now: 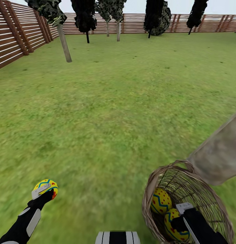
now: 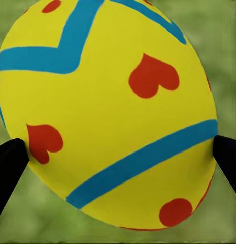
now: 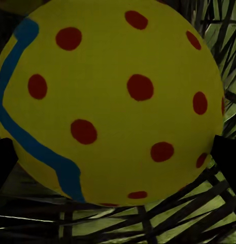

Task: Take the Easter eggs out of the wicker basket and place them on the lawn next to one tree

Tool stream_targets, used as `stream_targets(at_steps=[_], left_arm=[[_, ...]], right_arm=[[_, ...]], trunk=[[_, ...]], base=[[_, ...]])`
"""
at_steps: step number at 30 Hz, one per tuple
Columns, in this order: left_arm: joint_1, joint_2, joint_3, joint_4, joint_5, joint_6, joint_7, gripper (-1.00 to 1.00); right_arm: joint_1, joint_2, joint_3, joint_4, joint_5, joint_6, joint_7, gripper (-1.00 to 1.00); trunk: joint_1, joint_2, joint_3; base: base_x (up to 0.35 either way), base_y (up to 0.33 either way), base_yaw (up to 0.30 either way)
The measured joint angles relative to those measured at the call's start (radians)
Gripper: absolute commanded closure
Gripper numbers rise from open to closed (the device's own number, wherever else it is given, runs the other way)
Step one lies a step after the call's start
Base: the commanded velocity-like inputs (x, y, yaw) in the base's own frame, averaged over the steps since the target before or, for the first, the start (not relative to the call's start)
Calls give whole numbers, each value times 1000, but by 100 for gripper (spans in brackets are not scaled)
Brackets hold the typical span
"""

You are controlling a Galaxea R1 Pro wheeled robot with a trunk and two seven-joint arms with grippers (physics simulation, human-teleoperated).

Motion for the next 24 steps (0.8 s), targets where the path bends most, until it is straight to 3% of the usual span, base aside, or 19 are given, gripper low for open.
stream_targets(at_steps=[24], left_arm=[[0,-9,0,6,-2,0,-1,100]], right_arm=[[0,1,1,4,-5,-1,1,100]], trunk=[[-11,6,93]], base=[[-31,3,0]])
